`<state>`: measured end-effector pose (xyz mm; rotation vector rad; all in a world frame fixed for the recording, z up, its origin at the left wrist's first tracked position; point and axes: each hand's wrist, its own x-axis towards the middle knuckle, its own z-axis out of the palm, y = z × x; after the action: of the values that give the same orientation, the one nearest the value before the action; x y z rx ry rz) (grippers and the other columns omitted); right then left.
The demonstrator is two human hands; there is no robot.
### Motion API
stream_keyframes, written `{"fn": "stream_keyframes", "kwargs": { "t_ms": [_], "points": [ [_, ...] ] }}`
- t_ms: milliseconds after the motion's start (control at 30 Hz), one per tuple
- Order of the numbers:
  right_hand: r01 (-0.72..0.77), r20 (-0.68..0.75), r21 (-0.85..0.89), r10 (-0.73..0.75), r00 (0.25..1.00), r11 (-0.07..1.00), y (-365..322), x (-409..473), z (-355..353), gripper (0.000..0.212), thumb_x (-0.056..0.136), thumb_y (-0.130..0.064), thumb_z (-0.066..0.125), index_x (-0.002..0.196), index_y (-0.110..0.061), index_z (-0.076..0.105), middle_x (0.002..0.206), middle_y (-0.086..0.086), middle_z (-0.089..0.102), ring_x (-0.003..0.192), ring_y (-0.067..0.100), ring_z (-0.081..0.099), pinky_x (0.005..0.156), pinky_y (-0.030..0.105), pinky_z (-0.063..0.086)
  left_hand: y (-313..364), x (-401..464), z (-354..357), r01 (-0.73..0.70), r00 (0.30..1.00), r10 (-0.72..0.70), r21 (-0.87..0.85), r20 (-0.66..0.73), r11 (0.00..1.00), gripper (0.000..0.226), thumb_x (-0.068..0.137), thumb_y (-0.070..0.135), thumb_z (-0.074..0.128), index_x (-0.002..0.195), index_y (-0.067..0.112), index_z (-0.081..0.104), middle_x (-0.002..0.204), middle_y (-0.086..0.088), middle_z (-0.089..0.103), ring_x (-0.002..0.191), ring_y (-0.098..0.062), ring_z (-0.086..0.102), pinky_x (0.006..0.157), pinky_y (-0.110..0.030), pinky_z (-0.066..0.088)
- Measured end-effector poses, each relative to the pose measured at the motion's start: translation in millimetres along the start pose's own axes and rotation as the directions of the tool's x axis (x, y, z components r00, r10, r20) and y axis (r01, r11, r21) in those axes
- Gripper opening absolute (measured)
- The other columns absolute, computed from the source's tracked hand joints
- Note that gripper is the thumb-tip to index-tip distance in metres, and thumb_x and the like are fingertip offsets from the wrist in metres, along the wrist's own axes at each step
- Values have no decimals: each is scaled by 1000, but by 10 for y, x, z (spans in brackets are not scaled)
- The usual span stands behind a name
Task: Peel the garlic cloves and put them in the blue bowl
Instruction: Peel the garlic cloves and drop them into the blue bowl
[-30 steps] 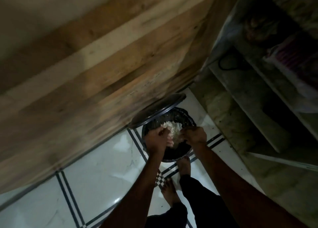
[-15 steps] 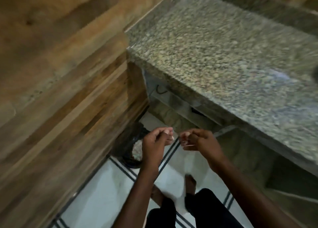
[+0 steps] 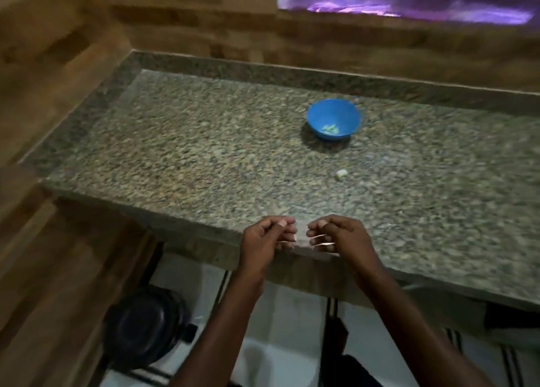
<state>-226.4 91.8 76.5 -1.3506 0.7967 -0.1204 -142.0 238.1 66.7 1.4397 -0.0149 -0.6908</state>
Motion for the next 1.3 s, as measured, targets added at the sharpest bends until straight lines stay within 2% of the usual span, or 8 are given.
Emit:
{"fn": "stream_keyframes", "kwargs": {
  "t_ms": [267, 467, 567, 633, 700, 767, 1067, 1300],
  "points": [
    [-16, -104, -36, 13, 994, 999, -40, 570, -1125, 24, 97, -8, 54, 87, 2, 74, 84, 23, 73, 68, 28, 68, 63, 36, 55, -128, 645, 1240, 9, 998, -17, 127, 66, 992, 12, 95, 4, 65, 100, 6, 76, 92, -10, 76, 78, -16, 70, 74, -28, 60],
    [-36, -331, -360, -91, 939, 932, 178, 1343, -1517, 21, 79, -40, 63, 78, -21, 73, 71, 3, 74, 67, 27, 73, 66, 46, 61, -398, 1324, 1474, -85, 996, 82, 495, 29, 865, 21, 86, 8, 68, 95, 24, 77, 87, 2, 75, 83, -17, 72, 77, -40, 62],
    [-67, -410, -586, -224, 884, 807, 60, 1649, -1569, 13, 85, -28, 69, 94, -19, 71, 84, 5, 73, 79, 29, 69, 66, 29, 48, -483, 1640, 1468, -184, 977, 207, 714, 55, 676, 26, 87, 8, 66, 111, 16, 73, 104, -4, 72, 95, -20, 66, 85, -31, 54],
    [-86, -371, -685, -246, 895, 723, 15, 1812, -1589, 16, 85, -23, 73, 99, -18, 68, 89, 5, 70, 82, 29, 67, 65, 29, 44, -527, 1808, 1431, -252, 953, 269, 855, 138, 454, 37, 86, 11, 67, 123, 11, 66, 116, -8, 64, 109, -27, 57, 92, -35, 47],
    [-89, -334, -753, -262, 906, 651, 19, 1948, -1592, 8, 83, -18, 71, 89, -18, 67, 86, 4, 68, 81, 29, 65, 65, 31, 46, -569, 1910, 1381, -285, 932, 283, 939, 225, 193, 48, 86, 20, 67, 132, 12, 58, 125, -9, 55, 117, -30, 47, 97, -43, 43],
    [-81, -314, -783, -279, 907, 617, 5, 2042, -1571, 9, 83, -11, 63, 78, -17, 65, 78, 3, 66, 77, 28, 65, 62, 31, 45, -614, 1938, 1339, -290, 925, 279, 954, 258, 78, 54, 87, 28, 66, 137, 14, 53, 132, -8, 50, 121, -29, 44, 99, -44, 41],
    [198, -262, -624, -440, 859, 756, -905, 2756, -1073, 10, 81, -14, 75, 73, -17, 69, 70, -5, 67, 69, 15, 64, 62, 30, 52, -623, 1975, 1289, -293, 942, 208, 946, 262, 137, 62, 93, 39, 64, 148, 23, 40, 151, 1, 37, 139, -23, 31, 111, -43, 31],
    [217, -187, -640, -424, 886, 737, -1284, 3285, -797, 11, 80, -18, 81, 75, -12, 73, 67, -3, 65, 70, 16, 67, 58, 23, 45, -558, 2021, 1248, -312, 942, 177, 937, 284, 158, 65, 90, 40, 65, 148, 24, 39, 153, 2, 35, 139, -23, 29, 110, -44, 31]
  ]
}}
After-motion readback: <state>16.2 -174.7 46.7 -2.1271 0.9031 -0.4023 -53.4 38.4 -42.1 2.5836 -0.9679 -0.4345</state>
